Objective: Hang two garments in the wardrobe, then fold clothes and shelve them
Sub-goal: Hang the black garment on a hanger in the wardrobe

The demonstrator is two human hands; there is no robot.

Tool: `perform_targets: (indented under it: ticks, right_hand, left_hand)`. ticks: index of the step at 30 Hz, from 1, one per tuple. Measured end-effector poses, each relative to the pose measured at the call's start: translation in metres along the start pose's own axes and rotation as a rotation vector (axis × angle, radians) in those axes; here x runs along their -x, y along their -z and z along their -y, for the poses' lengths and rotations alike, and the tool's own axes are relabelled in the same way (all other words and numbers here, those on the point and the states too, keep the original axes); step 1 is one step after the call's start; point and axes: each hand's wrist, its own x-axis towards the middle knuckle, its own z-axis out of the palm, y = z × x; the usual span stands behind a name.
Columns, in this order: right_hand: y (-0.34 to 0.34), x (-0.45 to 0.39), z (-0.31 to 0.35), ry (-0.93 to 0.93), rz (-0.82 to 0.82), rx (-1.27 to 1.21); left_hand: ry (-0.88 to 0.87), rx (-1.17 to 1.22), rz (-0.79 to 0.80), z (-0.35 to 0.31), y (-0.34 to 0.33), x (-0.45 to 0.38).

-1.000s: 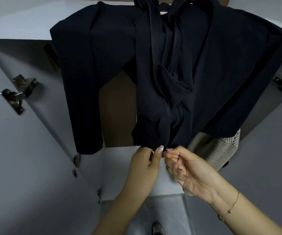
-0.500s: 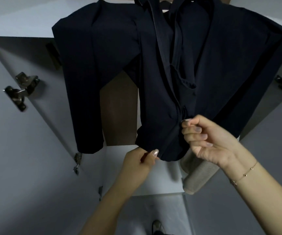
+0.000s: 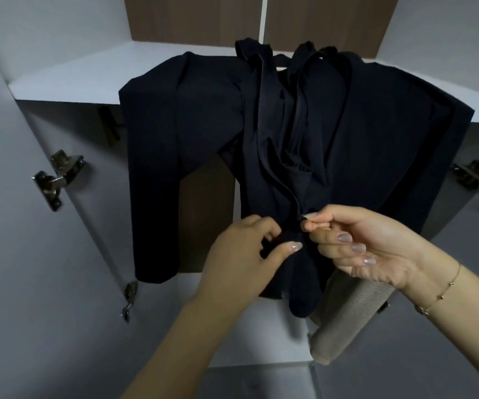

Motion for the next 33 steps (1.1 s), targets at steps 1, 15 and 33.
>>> perform_targets:
  ticks: [1, 15, 33]
  right_hand:
    - [-0.002, 0.001, 0.001, 0.006, -0.003, -0.001]
    - [-0.032, -0.005, 0.007, 0.158, -0.105, 0.053]
    - [-0.015, 0.004, -0.029, 0.427, -0.284, 0.228]
  left_hand:
    - [-0.022, 0.017, -0.042, 0.001, -0.006, -0.001]
    - [0.069, 0.465, 0.214, 0.026, 0.021, 0.004]
    - [-0.223, -0.233, -0.001, -0.017, 0.048, -0.092]
